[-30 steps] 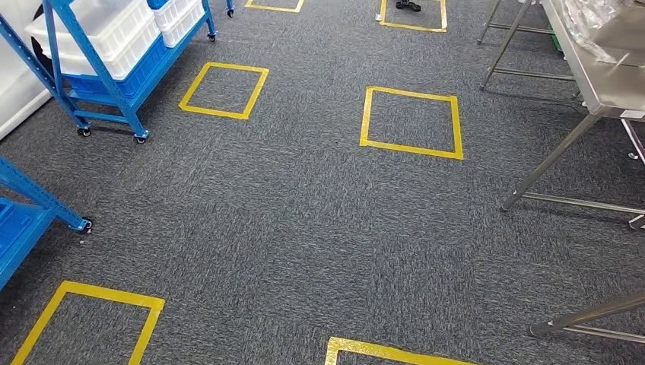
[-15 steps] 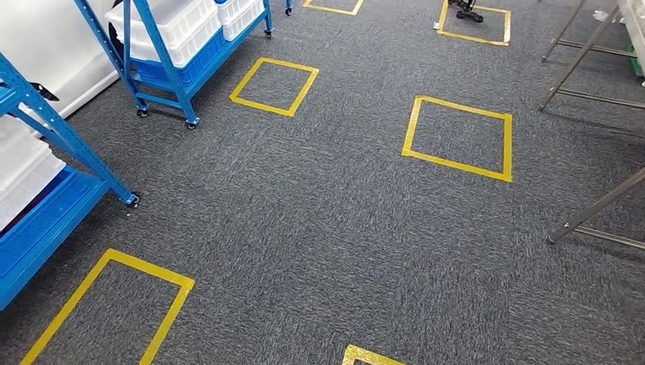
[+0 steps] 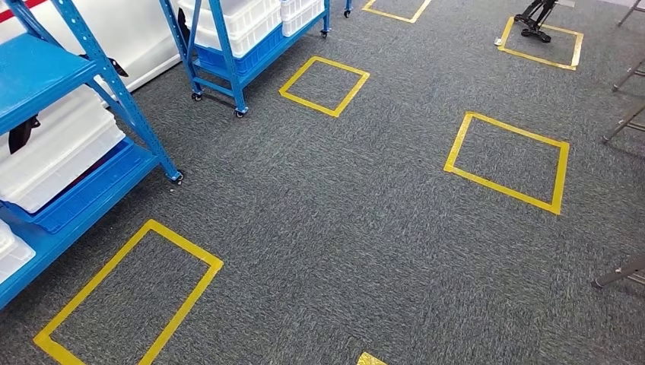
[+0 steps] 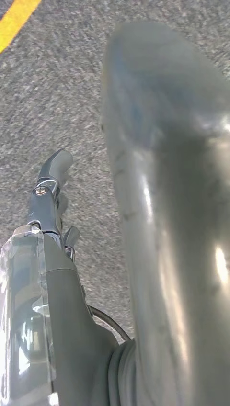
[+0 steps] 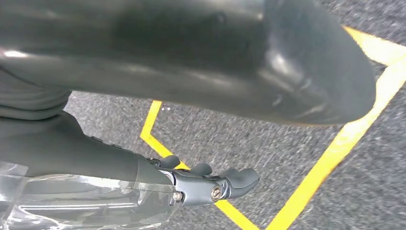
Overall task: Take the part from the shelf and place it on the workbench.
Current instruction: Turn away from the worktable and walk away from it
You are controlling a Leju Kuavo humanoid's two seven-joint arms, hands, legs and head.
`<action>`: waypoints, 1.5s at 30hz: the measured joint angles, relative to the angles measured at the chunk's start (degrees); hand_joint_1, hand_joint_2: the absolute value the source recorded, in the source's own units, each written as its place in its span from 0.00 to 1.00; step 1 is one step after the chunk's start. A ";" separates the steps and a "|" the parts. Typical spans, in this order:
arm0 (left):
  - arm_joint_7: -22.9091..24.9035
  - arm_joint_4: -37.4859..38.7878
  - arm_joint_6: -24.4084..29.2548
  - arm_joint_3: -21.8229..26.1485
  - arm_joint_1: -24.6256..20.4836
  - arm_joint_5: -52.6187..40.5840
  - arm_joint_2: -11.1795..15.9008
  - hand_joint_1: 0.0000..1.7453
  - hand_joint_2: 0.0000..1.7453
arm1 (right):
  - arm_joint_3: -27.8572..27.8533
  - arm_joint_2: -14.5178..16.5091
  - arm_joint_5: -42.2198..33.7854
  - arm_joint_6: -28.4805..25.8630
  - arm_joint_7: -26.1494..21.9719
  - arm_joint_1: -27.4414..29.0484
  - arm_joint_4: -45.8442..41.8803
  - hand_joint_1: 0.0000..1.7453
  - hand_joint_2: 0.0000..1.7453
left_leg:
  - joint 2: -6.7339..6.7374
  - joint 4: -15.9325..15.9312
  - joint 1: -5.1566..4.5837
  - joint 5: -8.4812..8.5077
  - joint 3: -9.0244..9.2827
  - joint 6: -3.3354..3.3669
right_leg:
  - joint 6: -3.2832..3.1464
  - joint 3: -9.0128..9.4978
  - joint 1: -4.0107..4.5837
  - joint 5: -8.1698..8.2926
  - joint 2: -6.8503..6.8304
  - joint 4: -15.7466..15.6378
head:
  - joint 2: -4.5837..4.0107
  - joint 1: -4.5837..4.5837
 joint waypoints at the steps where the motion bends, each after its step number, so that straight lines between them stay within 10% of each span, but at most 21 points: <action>1: -0.04 0.00 -0.02 -0.07 0.00 0.01 0.10 0.00 0.00 | 0.01 0.01 0.13 0.02 -0.19 -0.11 0.00 0.00 0.00 | -0.54 -0.27 0.14 0.23 0.12 0.35 | 0.31 -0.15 -0.13 -0.62 0.83 0.66 | 0.00 0.03; 5: -0.25 0.00 0.13 -0.37 -0.35 0.14 0.30 0.00 0.00 | 0.02 0.04 1.05 0.26 -0.27 0.03 0.13 0.00 0.00 | -2.73 -0.66 0.37 0.92 -0.04 1.18 | 1.12 -5.90 -0.75 -7.35 6.11 13.04 | 0.00 0.24; 7: -0.56 0.00 0.06 -0.48 -0.36 0.49 0.43 0.00 0.00 | 0.03 0.06 1.54 0.61 0.21 0.13 0.29 0.00 0.00 | -4.16 -0.45 0.36 0.95 -0.18 1.16 | 1.27 -7.59 -0.95 -7.23 6.49 16.08 | 0.00 0.24; 10: -0.66 0.00 -0.02 -0.55 -0.36 0.73 0.54 0.00 0.00 | 0.03 0.08 2.00 0.90 1.10 0.23 0.43 0.00 0.00 | -6.45 0.06 0.44 0.77 -0.25 0.71 | 1.18 -3.43 -1.41 -1.34 8.36 6.63 | 0.00 0.24; 13: 0.10 0.00 0.32 -0.57 -0.44 0.81 0.66 0.00 0.00 | 0.05 0.23 2.22 0.99 1.79 0.19 0.60 0.00 0.00 | -8.07 0.40 0.41 0.80 -0.85 -0.45 | 0.75 -1.31 -1.31 0.27 10.43 1.18 | 0.00 0.21; 15: 0.73 0.00 0.72 -0.57 -0.31 0.82 0.82 0.00 0.00 | 0.07 0.39 2.08 1.06 2.04 0.05 0.65 0.00 0.00 | -8.72 0.30 0.53 0.94 -1.23 -1.26 | 0.07 -1.35 -1.18 0.57 9.19 0.92 | 0.00 0.20; 17: 1.13 0.02 0.98 -0.57 -0.21 0.81 0.89 0.00 0.00 | 0.05 0.45 1.83 1.05 2.03 0.08 0.66 0.00 0.00 | -6.65 2.23 0.58 -0.51 -2.16 -1.78 | -0.84 -1.25 -1.20 0.81 7.87 0.53 | 0.00 0.16; 19: 1.29 0.04 1.03 -0.57 -0.44 0.81 0.96 0.00 0.00 | 0.04 0.46 1.69 1.03 1.69 0.27 0.66 0.00 0.00 | -3.55 8.88 0.54 -4.39 -5.10 -2.09 | -1.46 -1.34 -0.95 0.84 6.36 0.39 | 0.00 0.11; 22: 1.21 0.04 0.91 -0.57 -0.60 0.90 1.02 0.00 0.00 | -0.07 0.42 1.36 0.95 0.72 0.42 0.66 0.00 0.00 | -2.47 17.59 0.54 -7.65 -8.80 -2.28 | -1.73 -1.50 -0.47 0.73 4.00 0.47 | 0.00 0.13; 28: 0.87 0.04 0.72 -0.57 -0.79 1.40 1.19 0.00 0.00 | -0.34 0.40 1.20 0.89 -0.11 0.15 0.65 0.00 0.00 | 2.00 0.65 -0.48 -0.77 0.39 -0.51 | -1.08 -0.94 0.16 0.24 0.36 0.74 | 0.00 0.19; 30: 0.81 0.04 0.61 -0.57 -0.68 1.50 1.26 0.00 0.00 | -0.34 0.40 1.22 0.89 -0.22 -0.05 0.64 0.00 0.00 | 0.80 0.28 -0.45 -0.44 0.31 -0.01 | -0.51 -0.77 0.19 0.15 -0.46 0.72 | 0.00 0.19; 32: 0.85 0.05 0.43 -0.56 -0.48 1.66 1.31 0.00 0.00 | -0.34 0.40 1.26 0.86 -0.31 -0.15 0.64 0.00 0.00 | -0.32 -0.38 -0.05 0.20 0.56 0.59 | 0.16 -1.12 -0.01 -1.03 1.64 2.09 | 0.00 0.23; 34: 0.97 0.07 0.28 -0.55 -0.58 1.76 1.27 0.00 0.00 | -0.35 0.40 1.31 0.83 -0.30 0.01 0.65 0.00 0.00 | -1.43 -0.75 0.23 0.68 0.47 1.07 | 0.69 -3.63 -0.40 -4.48 5.21 7.70 | -0.01 0.32; 37: 1.19 0.07 0.26 -0.52 -0.68 1.83 1.24 0.00 0.00 | -0.37 0.40 1.53 0.82 -0.11 0.24 0.66 0.00 0.00 | -3.52 -0.57 0.30 0.85 0.11 1.16 | 1.14 -8.04 -0.88 -7.52 6.56 16.49 | 0.00 0.32; 41: 1.33 0.07 0.48 -0.51 -0.64 2.13 1.22 0.00 0.00 | -0.37 0.36 1.92 0.82 0.16 0.36 0.66 0.00 0.00 | -6.55 0.31 0.58 0.46 -0.02 0.29 | 1.50 -3.17 -1.58 -0.56 8.59 5.36 | 0.00 0.35; 45: 1.55 0.07 0.98 -0.49 -0.56 2.49 1.31 0.00 0.00 | -0.37 0.34 2.21 0.80 0.28 0.17 0.67 0.00 0.00 | -8.55 0.53 0.64 0.50 -0.75 -1.38 | 0.67 -1.69 -1.45 0.48 9.17 1.60 | 0.00 0.30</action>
